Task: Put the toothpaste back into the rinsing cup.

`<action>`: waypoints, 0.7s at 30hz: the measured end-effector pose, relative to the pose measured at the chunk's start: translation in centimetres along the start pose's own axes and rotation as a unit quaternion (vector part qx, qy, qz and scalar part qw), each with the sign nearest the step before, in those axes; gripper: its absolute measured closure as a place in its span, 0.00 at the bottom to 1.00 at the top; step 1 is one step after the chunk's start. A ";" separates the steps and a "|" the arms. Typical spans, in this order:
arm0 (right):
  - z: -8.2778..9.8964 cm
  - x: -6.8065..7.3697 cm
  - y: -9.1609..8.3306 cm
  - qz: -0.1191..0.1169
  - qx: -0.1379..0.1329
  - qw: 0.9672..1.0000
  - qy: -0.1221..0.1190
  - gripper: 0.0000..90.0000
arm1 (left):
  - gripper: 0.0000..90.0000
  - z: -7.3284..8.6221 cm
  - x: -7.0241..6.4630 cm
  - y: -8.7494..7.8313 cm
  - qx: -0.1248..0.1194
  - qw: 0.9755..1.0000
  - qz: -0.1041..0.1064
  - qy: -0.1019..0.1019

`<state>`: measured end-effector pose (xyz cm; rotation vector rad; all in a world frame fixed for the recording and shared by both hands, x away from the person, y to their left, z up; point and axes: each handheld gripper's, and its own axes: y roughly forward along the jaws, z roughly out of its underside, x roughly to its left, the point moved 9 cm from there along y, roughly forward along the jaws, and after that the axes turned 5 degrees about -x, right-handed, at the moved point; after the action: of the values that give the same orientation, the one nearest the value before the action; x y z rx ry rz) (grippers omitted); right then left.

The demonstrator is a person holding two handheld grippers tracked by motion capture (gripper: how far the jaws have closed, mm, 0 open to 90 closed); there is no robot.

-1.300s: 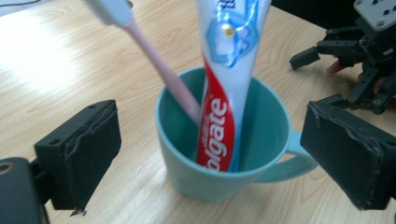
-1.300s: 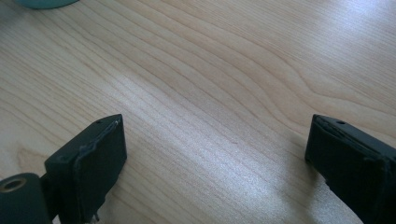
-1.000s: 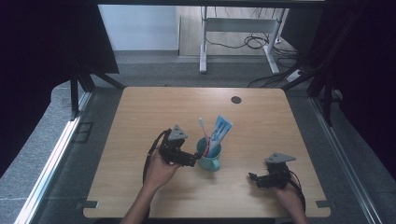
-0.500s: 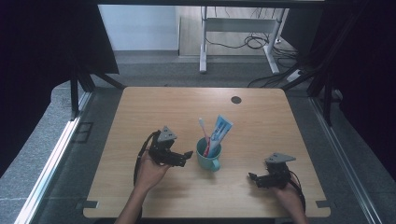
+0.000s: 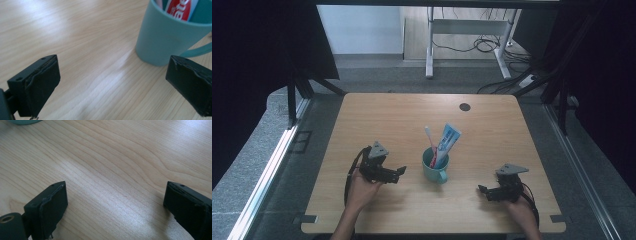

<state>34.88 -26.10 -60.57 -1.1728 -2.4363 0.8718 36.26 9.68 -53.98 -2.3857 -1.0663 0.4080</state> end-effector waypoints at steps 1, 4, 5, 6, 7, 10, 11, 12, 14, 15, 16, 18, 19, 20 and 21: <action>0.0 0.0 0.0 0.000 0.000 1.000 0.000 0.05 | 0.00 0.3 0.2 -0.1 0.000 1.000 -0.002 -0.004; 0.0 0.0 0.0 0.000 0.000 1.000 0.000 0.06 | 0.00 1.2 0.7 -0.4 0.002 1.000 -0.008 -0.012; 0.0 0.0 0.0 0.000 0.000 1.000 0.000 0.05 | 0.00 1.5 0.9 -0.5 0.003 1.000 -0.010 -0.015; 0.0 0.0 0.0 0.000 0.000 1.000 0.000 0.06 | 0.00 1.8 1.0 -0.5 0.004 1.000 -0.013 -0.017; 0.0 0.0 0.0 0.001 0.000 1.000 0.000 0.06 | 0.00 2.1 1.1 -0.6 0.005 1.000 -0.015 -0.020; 0.0 0.0 0.0 0.001 0.000 1.000 0.000 0.06 | 0.00 3.0 1.4 -0.7 0.011 0.999 -0.020 -0.024; 0.0 0.0 0.0 0.001 0.000 1.000 0.000 0.06 | 0.00 3.2 1.5 -0.7 0.012 0.999 -0.022 -0.026; 0.0 0.0 0.0 0.001 0.000 1.000 0.000 0.06 | 0.00 3.6 1.6 -0.7 0.015 0.999 -0.023 -0.027; 0.0 0.0 0.0 0.001 0.000 1.000 0.000 0.06 | 0.00 4.2 1.6 -0.7 0.021 0.999 -0.026 -0.027; 0.0 0.0 0.0 0.001 0.000 1.000 0.000 0.06 | 0.00 4.4 1.6 -0.7 0.024 0.999 -0.027 -0.028; 0.0 0.0 0.0 0.002 0.000 1.000 0.000 0.06 | 0.00 4.7 1.6 -0.6 0.026 0.999 -0.028 -0.029; 0.0 0.0 0.0 0.002 0.000 1.000 0.000 0.06 | 0.00 5.3 1.5 -0.5 0.033 0.999 -0.029 -0.029; 0.0 0.0 0.0 0.002 0.000 1.000 0.000 0.06 | 0.00 5.5 1.5 -0.4 0.036 0.999 -0.029 -0.029; 0.0 0.0 0.0 0.002 0.000 1.000 0.000 0.06 | 0.00 5.7 1.3 -0.3 0.039 0.998 -0.028 -0.030; 0.0 0.0 0.0 0.002 0.000 1.000 0.000 0.06 | 0.00 6.0 1.3 -0.2 0.043 0.998 -0.029 -0.028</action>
<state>34.90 -26.12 -60.56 -1.1774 -2.4351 0.8728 34.26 12.68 -58.91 -2.2741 -1.1180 0.4919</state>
